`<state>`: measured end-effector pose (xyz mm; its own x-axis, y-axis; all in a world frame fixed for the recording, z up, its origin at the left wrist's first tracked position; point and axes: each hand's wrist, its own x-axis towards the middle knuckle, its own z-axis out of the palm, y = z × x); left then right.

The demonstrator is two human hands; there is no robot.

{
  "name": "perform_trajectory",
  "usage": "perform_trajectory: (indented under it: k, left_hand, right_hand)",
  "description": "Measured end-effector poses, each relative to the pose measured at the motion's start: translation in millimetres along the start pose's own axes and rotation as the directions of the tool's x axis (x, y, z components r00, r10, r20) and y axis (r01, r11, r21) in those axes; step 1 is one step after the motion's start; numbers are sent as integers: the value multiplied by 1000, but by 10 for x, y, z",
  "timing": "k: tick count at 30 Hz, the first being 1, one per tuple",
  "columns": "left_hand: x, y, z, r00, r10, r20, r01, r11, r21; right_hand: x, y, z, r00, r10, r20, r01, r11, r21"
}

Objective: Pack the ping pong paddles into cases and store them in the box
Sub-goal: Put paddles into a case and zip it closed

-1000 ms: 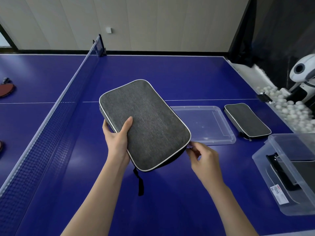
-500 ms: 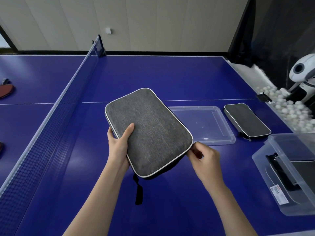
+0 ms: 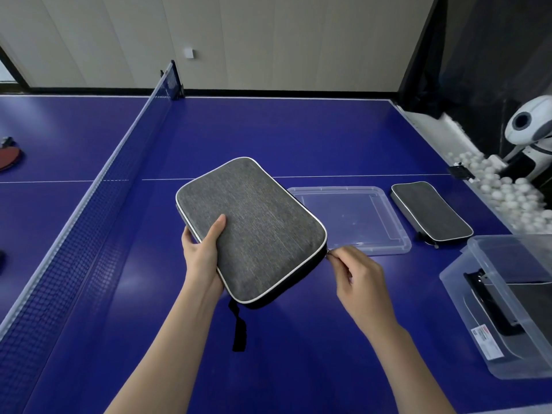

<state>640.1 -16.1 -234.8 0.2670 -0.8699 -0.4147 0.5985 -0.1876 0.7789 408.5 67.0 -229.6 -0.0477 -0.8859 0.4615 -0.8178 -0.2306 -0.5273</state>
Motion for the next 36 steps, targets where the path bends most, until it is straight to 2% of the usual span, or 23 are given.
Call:
perform_trajectory:
  k: [9,14,20,26,29,33,36]
  left_hand:
    - [6,-23,95,994,6,-105,-12,999,-51]
    - [19,-61,220,991,18,-129,-31,995,-97]
    - [26,-124,295,978,131,-165,-144,987,-71]
    - [-6,-201,314,968,166,-189,-187,977,-100]
    - [1,-186,287,965,191,-182,-208,975,-77]
    - [51,-141,206,968,190,-162,-202,978,-61]
    - [107,-91,99,971,192,-140,-197,980,-26]
  right_hand:
    - [-162,-233,159,999,-35,-21,34,999,-41]
    - [-365,-516,379,990,-123,67,127,990,-64]
    - [-449,-730,585,995,-83,53,84,996,-31]
    - [-427,-798,737,995,-92,45,93,995,-29]
    - [-449,-788,784,995,-77,69,77,997,11]
    - [-436,-687,789,993,-38,110,22,989,148]
    - [-444,-519,717,991,31,129,-59,974,221]
